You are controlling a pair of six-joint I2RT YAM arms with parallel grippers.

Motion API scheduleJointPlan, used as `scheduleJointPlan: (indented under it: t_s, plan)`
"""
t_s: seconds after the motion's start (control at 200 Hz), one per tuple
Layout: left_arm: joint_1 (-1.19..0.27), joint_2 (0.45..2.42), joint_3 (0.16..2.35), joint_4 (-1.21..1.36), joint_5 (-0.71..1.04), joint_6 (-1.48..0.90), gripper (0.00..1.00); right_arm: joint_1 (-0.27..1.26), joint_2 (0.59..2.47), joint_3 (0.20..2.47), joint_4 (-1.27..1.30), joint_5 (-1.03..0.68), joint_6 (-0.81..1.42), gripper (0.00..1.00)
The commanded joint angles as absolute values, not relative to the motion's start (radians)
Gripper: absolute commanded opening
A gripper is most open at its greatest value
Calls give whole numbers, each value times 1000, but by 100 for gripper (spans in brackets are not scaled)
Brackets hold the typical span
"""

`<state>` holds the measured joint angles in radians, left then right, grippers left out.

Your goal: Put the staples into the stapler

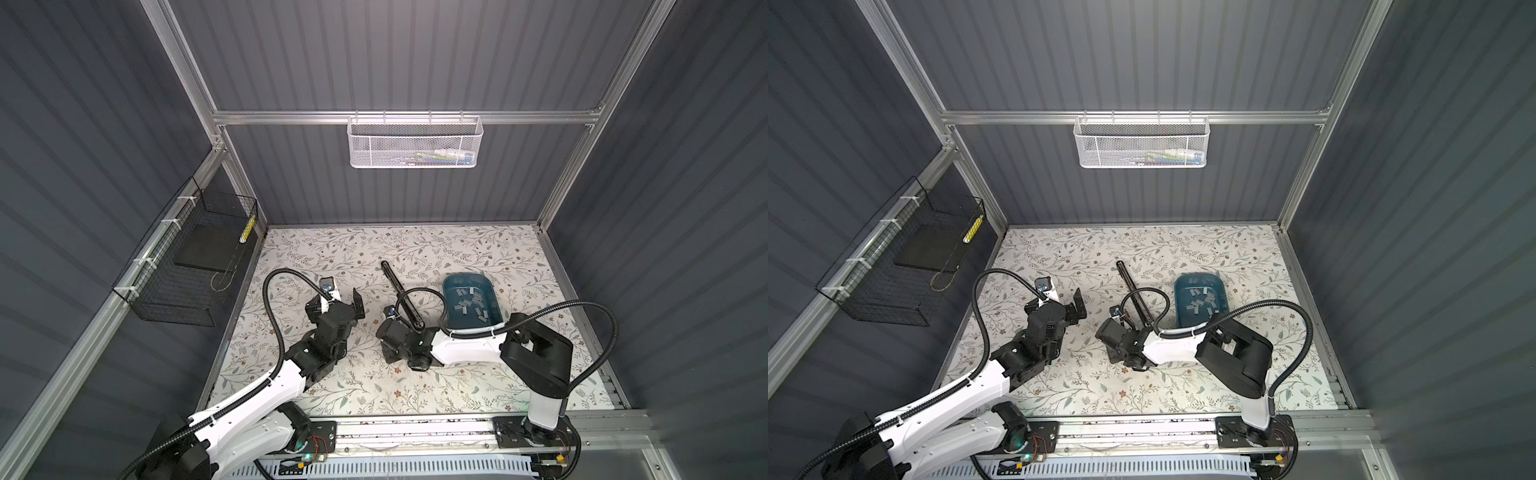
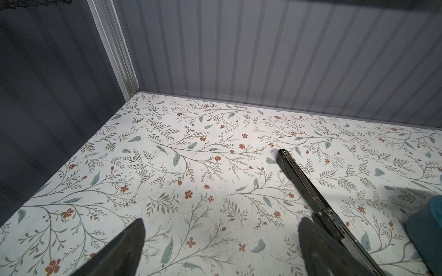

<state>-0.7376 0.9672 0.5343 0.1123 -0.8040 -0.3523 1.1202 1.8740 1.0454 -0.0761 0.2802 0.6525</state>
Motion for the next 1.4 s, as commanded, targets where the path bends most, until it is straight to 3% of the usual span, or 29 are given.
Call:
scheduleJointPlan:
  t_s: [0.0, 0.085, 0.57, 0.785, 0.906, 1.026, 1.186, 1.396]
  plan:
    - [-732, 974, 552, 124, -810, -342, 100, 1131, 1893, 1048, -102, 318, 674, 4]
    - [-732, 978, 553, 124, -810, -341, 100, 1139, 1891, 1042, -104, 333, 684, 7]
    - [-733, 997, 556, 129, -807, -338, 100, 1166, 1828, 1008, -100, 378, 701, 48]
    - [-732, 1002, 557, 129, -808, -337, 100, 1175, 1755, 975, -89, 374, 694, 57]
    - [-733, 998, 557, 125, -811, -339, 100, 1187, 1649, 923, -72, 372, 686, 72]
    - [-733, 996, 557, 126, -802, -345, 100, 1185, 1510, 862, -55, 378, 684, 98]
    - [-733, 984, 543, 129, -779, -375, 100, 1176, 1387, 887, -186, 429, 701, 99]
    - [-732, 964, 566, 76, -698, -417, 100, 1173, 1235, 767, -107, 571, 653, 99]
